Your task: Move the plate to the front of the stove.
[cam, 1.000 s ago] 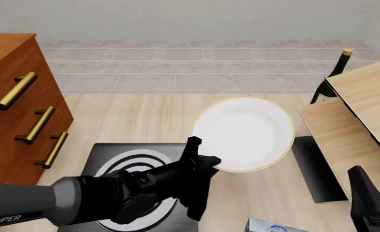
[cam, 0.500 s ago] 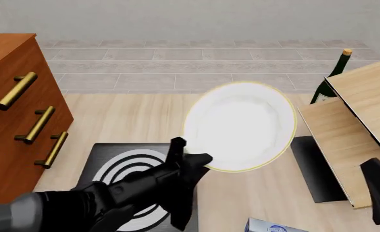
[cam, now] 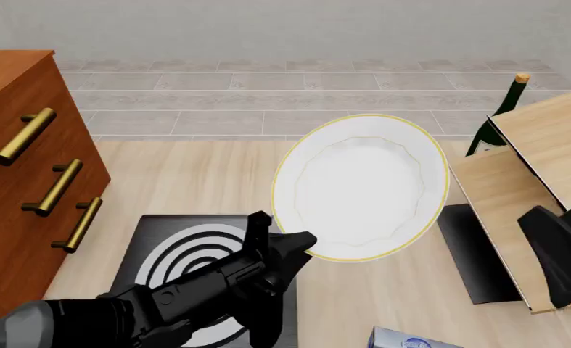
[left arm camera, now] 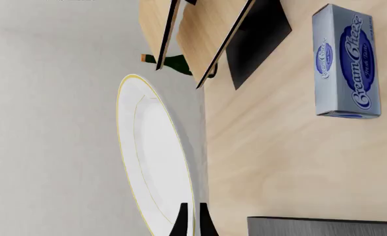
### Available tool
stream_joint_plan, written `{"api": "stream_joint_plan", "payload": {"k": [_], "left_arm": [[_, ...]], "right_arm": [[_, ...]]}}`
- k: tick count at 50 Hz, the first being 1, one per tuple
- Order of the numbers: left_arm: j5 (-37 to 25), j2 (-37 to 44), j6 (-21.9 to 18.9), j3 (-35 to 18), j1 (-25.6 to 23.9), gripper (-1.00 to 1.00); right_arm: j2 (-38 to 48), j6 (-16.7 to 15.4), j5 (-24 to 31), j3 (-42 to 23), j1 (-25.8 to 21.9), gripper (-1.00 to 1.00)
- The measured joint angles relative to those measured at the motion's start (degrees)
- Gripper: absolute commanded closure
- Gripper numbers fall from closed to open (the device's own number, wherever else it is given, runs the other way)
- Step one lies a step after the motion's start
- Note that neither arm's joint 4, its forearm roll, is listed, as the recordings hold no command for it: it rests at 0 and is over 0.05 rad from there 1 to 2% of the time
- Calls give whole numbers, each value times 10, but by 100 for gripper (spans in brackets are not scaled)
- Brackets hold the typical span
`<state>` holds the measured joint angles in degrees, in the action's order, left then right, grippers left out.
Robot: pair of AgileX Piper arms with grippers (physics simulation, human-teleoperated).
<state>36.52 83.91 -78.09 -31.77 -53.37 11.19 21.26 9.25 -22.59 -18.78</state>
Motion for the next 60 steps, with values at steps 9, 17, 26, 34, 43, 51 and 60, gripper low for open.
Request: {"api": "stream_joint_plan", "payload": {"k": [9, 17, 26, 34, 43, 51, 60], "left_arm": [[7, -7, 1, 7, -4, 100], [12, -13, 2, 15, -8, 100], [16, -19, 4, 21, -13, 100], [18, -21, 5, 24, -17, 100], [20, -23, 7, 26, -20, 100], [22, -25, 9, 28, -24, 100], [23, -26, 10, 30, -27, 100]], "right_arm": [[44, 33, -31, -2, 5, -100], [96, 64, -75, 3, 5, -100], [161, 93, -131, 9, -2, -100], [216, 114, -178, 18, -6, -100], [274, 133, -227, 23, -8, -100], [330, 145, -270, 22, -15, -100], [391, 152, -308, 12, -29, -100]]}}
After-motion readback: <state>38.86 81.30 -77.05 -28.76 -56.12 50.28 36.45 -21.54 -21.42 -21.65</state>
